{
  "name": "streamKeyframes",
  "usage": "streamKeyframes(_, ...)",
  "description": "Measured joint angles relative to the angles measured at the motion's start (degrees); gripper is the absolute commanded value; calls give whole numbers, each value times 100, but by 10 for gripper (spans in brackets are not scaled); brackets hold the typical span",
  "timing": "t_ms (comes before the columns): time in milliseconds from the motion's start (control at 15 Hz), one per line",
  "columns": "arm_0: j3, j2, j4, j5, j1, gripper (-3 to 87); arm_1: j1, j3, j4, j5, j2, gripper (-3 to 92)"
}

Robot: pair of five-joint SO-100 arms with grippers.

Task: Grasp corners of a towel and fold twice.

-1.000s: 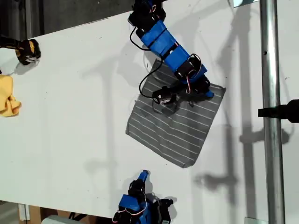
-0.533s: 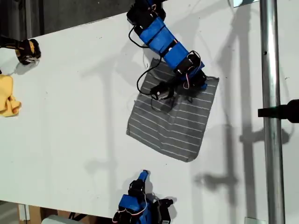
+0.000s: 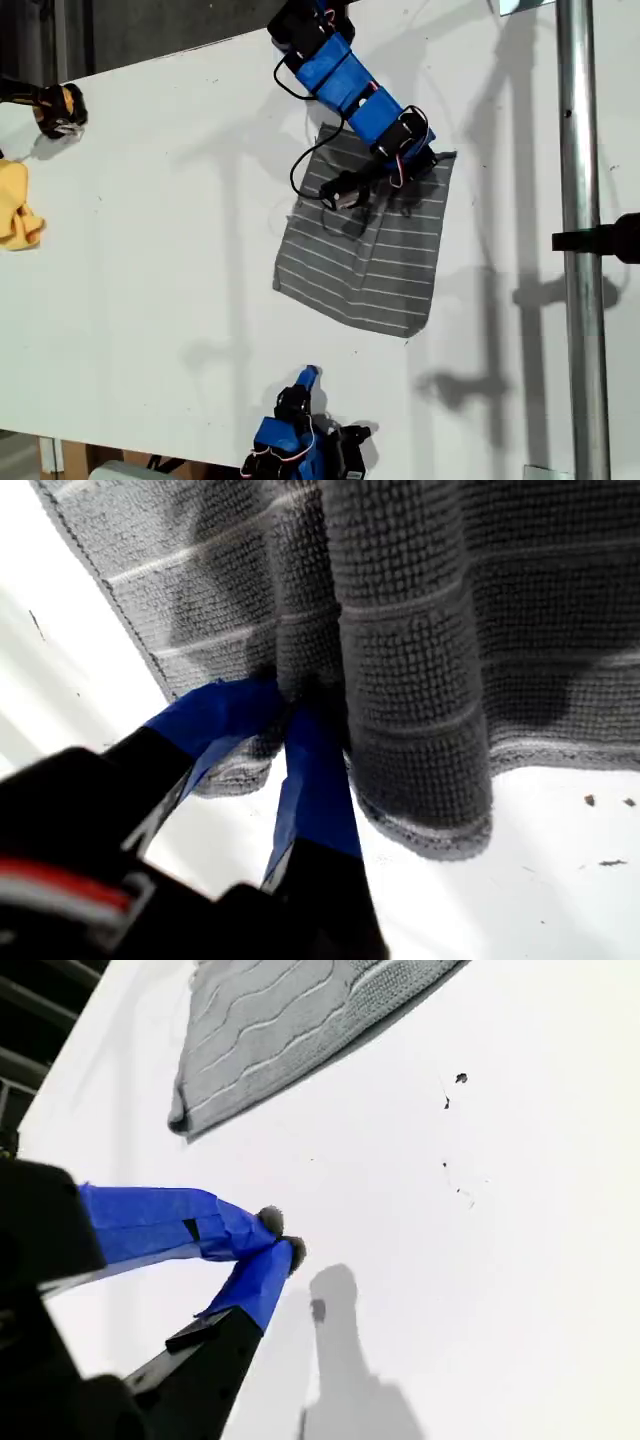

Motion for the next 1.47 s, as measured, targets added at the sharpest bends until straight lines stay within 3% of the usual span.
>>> streamKeyframes(267,-1125,-729,334,-896,677,-17,62,-26,-88,-141,0,1)
streamKeyframes(533,-3032,-3524,-62,-1107,1283,-17,149,-79,-105,-325,-18,1)
streamKeyframes(867,-4737,-5739,-387,-633,1811,-17,220,-176,-105,-501,-26,1)
streamKeyframes(1200,-7277,-8139,167,105,2250,-17,299,-281,-97,-659,-62,3)
streamKeyframes(1467,-8402,-9352,193,791,2575,-17,316,-299,-97,-659,-62,1)
